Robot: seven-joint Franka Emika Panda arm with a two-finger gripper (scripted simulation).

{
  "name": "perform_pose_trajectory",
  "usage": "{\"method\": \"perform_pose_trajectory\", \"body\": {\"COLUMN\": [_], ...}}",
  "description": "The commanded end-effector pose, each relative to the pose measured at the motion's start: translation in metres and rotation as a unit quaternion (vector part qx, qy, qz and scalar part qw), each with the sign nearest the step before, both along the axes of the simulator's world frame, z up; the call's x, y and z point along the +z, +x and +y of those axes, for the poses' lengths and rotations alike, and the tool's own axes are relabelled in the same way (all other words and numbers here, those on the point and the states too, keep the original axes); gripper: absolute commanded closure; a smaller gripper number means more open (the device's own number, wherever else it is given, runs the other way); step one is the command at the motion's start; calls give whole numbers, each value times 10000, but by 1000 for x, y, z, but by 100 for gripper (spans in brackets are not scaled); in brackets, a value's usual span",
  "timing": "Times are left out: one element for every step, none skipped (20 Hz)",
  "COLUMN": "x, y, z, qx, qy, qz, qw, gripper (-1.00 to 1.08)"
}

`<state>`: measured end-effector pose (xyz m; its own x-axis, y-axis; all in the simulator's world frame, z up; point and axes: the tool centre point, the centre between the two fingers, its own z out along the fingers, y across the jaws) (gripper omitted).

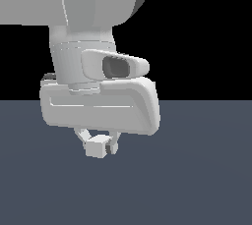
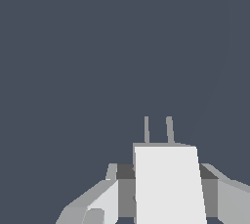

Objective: Plug the charger into the wall socket.

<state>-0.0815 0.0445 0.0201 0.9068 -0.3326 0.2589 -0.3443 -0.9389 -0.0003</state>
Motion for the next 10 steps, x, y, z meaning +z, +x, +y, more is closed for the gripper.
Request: {"method": "perform_pose_trajectory", "body": {"x": [4, 6, 8, 10, 12, 14, 16, 19, 21, 23], "y": [1, 1, 1, 2, 2, 3, 4, 4, 5, 6], "z": [-6, -8, -11, -14, -16, -19, -22, -25, -28, -31], "qx": [157, 230, 307, 387, 470, 556, 644, 734, 824, 913], "qy": [-3, -5, -6, -7, -9, -10, -12, -13, -15, -16], "qz": [-7, -8, -10, -11, -13, -15, -16, -18, -19, -21], "qw": [9999, 9997, 9995, 9992, 9989, 9985, 9979, 9973, 9966, 9958], "gripper": [108, 108, 108, 108, 108, 108, 108, 108, 108, 108]}}
